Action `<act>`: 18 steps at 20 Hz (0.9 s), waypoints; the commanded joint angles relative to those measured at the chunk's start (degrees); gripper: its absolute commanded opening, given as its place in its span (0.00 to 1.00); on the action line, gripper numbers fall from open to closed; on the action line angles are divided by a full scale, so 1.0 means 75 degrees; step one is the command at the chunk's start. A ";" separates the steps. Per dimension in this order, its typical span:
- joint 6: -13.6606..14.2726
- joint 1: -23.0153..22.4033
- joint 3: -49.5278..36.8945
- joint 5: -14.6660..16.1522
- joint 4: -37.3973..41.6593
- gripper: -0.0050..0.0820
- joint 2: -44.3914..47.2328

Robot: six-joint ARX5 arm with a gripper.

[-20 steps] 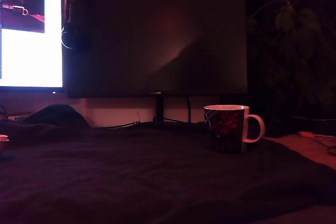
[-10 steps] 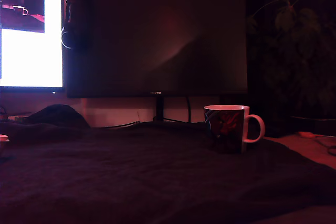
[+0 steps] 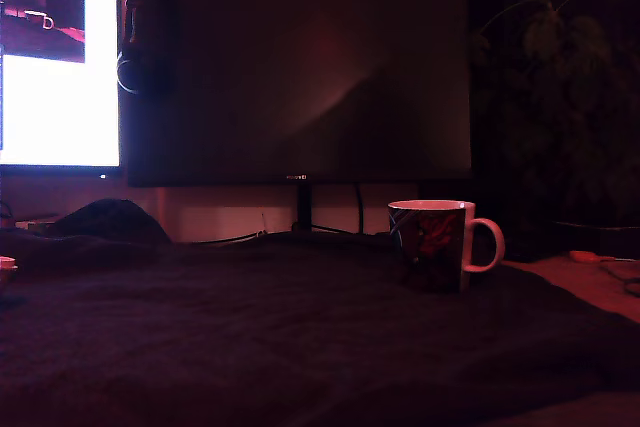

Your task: Pick up the coffee capsules on the table and drop them inside the coffee cup

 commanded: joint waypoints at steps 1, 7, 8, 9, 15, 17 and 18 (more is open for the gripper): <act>0.0187 0.0038 -0.0128 0.0006 0.0493 0.73 0.0391; 0.0271 0.0160 -0.0047 0.0041 0.1918 0.73 0.1821; 0.0283 0.0181 0.0003 0.0076 0.2090 0.73 0.2046; 0.0332 0.0198 0.0052 0.0169 0.2235 0.72 0.2261; 0.0385 0.0227 0.0469 0.0379 0.2699 0.66 0.3360; 0.0385 0.0271 0.0527 0.0376 0.2868 0.66 0.3570; 0.0388 0.0306 0.0568 0.0379 0.2906 0.66 0.3663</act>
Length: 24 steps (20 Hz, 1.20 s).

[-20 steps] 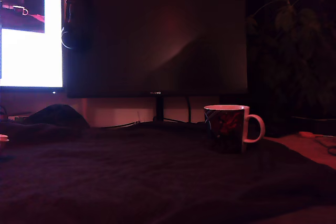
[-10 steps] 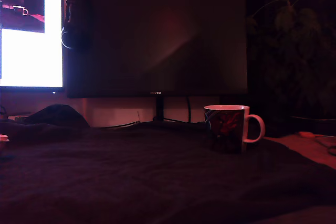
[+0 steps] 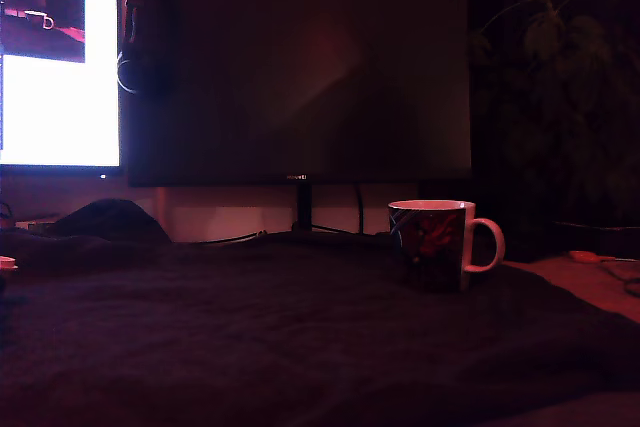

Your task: Pick up the coffee capsules on the table and drop them inside the coffee cup

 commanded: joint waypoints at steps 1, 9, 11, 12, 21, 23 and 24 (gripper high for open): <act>0.0044 0.0087 0.0096 0.0012 0.0198 0.66 0.0189; 0.0236 0.0163 0.0466 0.0204 0.0300 0.66 0.0828; 0.0323 0.0163 0.0589 0.0347 0.0294 0.66 0.1008; 0.0408 0.0163 0.0647 0.0469 0.0291 0.66 0.1090; 0.0624 0.0163 0.0985 0.0586 0.0181 0.66 0.1469; 0.0641 0.0163 0.0991 0.0618 0.0181 0.66 0.1469; 0.0644 0.0163 0.1003 0.0638 0.0181 0.66 0.1469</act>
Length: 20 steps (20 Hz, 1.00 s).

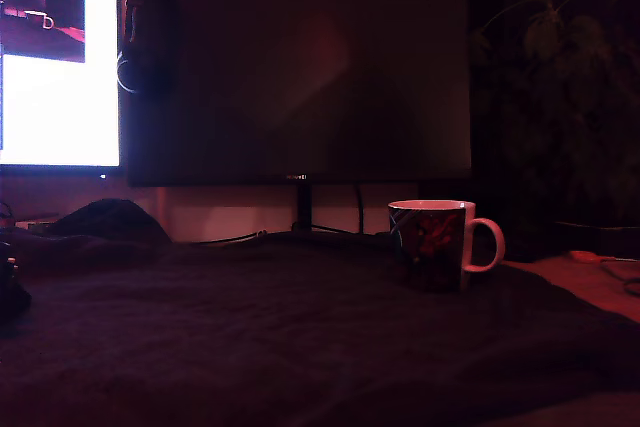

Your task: Pick up the coffee capsules on the table and drop them inside the coffee cup

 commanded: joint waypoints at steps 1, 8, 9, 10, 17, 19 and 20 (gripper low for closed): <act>0.0105 0.0029 0.0047 0.0044 0.0003 0.66 0.0125; 0.0122 0.0029 0.0105 0.0146 -0.0055 0.47 0.0125; 0.0119 0.0029 0.0117 0.0146 -0.0061 0.44 0.0125; 0.0119 0.0029 0.0117 0.0146 -0.0064 0.41 0.0125; 0.0093 0.0026 0.0131 0.0125 -0.0050 0.27 0.0125; 0.0087 0.0026 0.0131 0.0143 -0.0006 0.22 0.0122; 0.0087 0.0026 0.0131 0.0152 0.0015 0.22 0.0122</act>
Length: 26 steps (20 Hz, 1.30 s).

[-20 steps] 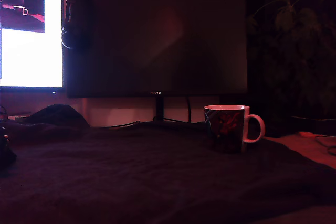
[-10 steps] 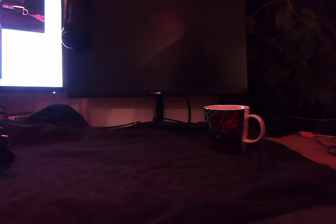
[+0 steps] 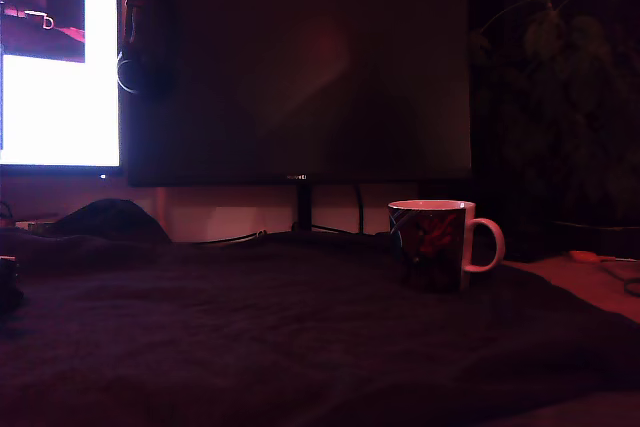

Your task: Pick up the coffee capsules on the table and drop them inside the coffee cup

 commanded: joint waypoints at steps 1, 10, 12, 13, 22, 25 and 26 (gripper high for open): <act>-0.0041 0.0026 0.0032 0.0038 0.0099 0.22 0.0119; -0.0283 0.0020 0.0029 0.1183 -0.0347 0.22 -0.0385; -0.0289 0.0020 0.0029 0.1518 -0.0731 0.22 -0.0775; -0.0309 0.0020 0.0029 0.1760 -0.0938 0.22 -0.1000; -0.0959 -0.0326 0.0029 0.3555 -0.1851 0.22 -0.3025; -0.1122 -0.0627 0.0032 0.3730 -0.1862 0.22 -0.3684; -0.1142 -0.0708 0.0032 0.3748 -0.1859 0.22 -0.3882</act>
